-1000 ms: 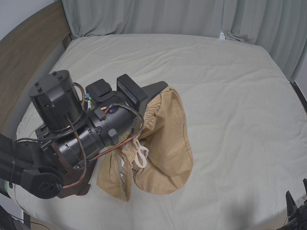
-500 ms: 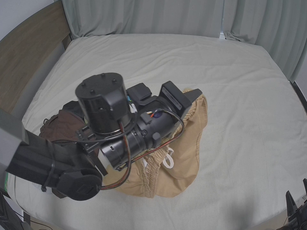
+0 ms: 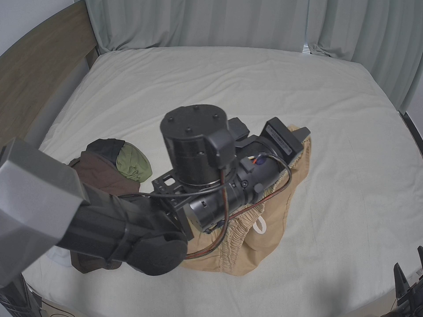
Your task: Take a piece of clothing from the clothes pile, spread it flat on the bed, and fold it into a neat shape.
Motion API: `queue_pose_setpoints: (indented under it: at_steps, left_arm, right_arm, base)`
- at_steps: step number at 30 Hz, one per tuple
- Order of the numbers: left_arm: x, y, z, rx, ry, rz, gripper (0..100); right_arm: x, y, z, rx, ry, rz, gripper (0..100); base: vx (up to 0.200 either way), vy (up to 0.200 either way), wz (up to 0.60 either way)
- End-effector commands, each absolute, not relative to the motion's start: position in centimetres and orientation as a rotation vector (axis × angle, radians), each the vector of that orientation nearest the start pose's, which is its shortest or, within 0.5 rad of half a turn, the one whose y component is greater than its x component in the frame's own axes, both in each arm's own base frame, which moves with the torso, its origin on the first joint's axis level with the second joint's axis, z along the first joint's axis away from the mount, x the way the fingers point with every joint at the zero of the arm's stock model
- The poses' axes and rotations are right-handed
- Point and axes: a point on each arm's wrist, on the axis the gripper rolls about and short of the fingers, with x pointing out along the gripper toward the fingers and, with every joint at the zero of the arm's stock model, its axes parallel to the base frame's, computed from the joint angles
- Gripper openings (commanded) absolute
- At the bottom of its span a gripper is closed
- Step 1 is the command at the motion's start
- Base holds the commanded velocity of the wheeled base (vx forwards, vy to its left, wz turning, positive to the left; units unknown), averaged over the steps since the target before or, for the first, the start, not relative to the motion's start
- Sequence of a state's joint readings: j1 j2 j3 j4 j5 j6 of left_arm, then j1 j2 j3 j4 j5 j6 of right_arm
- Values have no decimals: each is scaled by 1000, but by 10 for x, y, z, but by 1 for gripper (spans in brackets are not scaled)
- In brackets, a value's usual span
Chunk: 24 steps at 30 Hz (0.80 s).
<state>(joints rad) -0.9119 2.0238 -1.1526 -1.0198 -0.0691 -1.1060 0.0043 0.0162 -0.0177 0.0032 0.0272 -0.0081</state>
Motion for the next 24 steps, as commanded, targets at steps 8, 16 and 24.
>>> queue_pose_setpoints:
  at_steps: [8,16,24]
  left_arm:
    - [234,-359,208,-1077,448,-1041,0]
    - [226,-377,233,-1092,435,-1102,0]
    - [215,-382,272,-1166,405,-1164,0]
  right_arm:
    - [-22,1,76,-8,8,32,100]
    - [-22,1,76,-8,8,32,100]
    - [-22,1,76,-6,8,32,100]
  base:
    - [0,0,0]
    - [0,0,0]
    - [0,0,0]
